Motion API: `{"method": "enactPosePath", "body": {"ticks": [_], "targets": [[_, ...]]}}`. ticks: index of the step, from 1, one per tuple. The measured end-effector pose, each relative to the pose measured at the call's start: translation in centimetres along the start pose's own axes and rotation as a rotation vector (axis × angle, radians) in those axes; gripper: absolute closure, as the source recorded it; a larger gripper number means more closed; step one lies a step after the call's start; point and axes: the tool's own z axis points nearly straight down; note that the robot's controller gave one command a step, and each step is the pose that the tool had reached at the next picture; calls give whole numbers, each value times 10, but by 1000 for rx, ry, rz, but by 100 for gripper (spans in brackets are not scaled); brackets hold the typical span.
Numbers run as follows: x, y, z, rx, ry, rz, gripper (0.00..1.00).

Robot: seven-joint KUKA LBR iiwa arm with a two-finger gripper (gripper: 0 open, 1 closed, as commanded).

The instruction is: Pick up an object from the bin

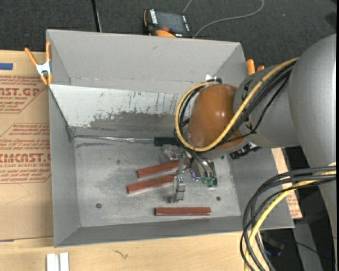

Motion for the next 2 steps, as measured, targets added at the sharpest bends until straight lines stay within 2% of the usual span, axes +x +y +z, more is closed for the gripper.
{"method": "enactPosePath", "body": {"ticks": [1, 2], "targets": [[-1, 4, -3, -3, -3, -5, 100], [2, 41, -190, -4, -12, 38, 100]]}}
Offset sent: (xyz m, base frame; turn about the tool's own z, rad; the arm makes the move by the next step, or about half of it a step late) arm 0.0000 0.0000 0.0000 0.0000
